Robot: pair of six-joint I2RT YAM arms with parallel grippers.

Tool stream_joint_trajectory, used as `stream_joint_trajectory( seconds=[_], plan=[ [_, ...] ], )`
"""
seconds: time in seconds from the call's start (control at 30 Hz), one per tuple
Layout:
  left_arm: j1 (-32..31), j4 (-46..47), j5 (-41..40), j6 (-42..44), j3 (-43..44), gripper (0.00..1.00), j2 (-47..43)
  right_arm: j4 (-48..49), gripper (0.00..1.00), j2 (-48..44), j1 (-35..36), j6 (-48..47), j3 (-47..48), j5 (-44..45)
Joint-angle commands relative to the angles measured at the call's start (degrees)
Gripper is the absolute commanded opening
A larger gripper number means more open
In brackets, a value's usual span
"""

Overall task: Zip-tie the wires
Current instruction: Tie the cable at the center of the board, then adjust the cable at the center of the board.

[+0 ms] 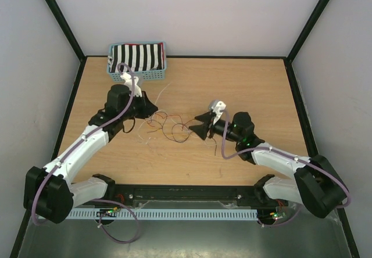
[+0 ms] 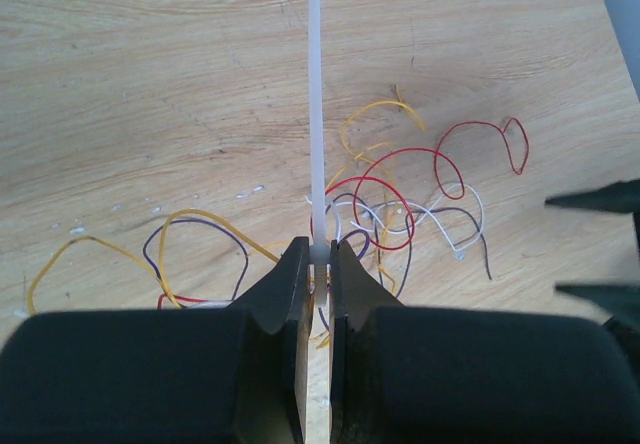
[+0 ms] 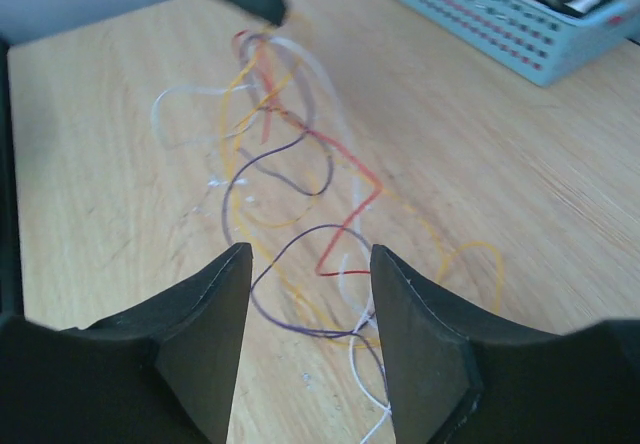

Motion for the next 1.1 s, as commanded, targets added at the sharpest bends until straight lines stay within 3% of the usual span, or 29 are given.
stream_joint_trajectory(
  seconds=[0.0,0.37,0.9,1.07],
  plan=[
    [0.5,-6.8,1.8,-2.6,3.2,0.0,-1.2,5.9,0.62,0.5,4.8,-9.7,-2.4,-2.3],
    [0.5,-7.4,2.0,-1.6,3.7,0.0,0.6,7.9,0.7,0.1,5.6,-12.6,-5.8,-0.1],
    [0.5,-6.8,2.4,-2.2,3.6,0.0,1.9,8.8,0.71,-0.1,5.8,-13.9,-7.1,0.2],
    [0.5,-6.8,2.8,-3.2,3.7,0.0,2.4,10.9,0.69,0.0,8.8,-17.2,-8.9,0.3]
  ],
)
